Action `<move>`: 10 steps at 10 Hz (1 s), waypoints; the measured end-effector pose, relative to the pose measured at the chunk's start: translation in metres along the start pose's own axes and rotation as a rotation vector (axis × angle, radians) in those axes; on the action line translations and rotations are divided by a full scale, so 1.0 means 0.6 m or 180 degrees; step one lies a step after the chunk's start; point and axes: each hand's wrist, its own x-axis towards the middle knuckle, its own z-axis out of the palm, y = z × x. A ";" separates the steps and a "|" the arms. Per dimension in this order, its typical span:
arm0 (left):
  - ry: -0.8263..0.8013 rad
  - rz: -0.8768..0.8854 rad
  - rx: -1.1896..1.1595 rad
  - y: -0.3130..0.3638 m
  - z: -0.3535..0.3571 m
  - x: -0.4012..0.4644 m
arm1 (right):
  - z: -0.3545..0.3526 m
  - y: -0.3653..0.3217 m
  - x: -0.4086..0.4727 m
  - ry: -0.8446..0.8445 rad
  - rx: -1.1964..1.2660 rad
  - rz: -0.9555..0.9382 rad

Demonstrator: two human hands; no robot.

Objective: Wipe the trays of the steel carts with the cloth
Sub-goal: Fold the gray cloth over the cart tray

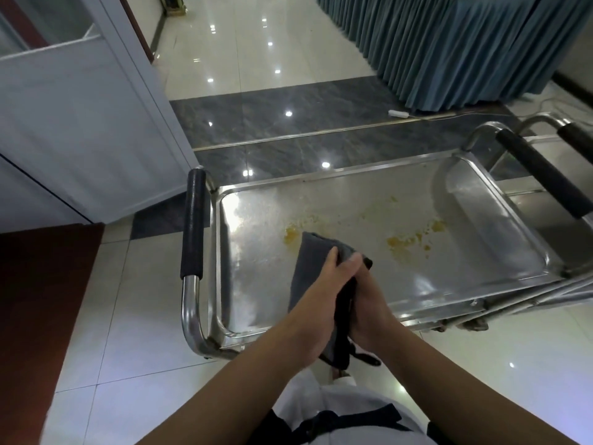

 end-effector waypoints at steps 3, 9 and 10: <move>0.0266 0.0126 0.0356 -0.001 -0.110 -0.007 | -0.027 0.000 0.000 0.0226 0.0087 0.0079; 0.0315 -0.0285 0.1420 -0.098 -0.220 -0.014 | -0.091 0.027 0.033 0.1024 -0.0457 0.0493; 0.0288 -0.0298 0.1443 -0.111 -0.238 -0.013 | -0.094 0.035 0.042 0.0919 -0.0705 0.0533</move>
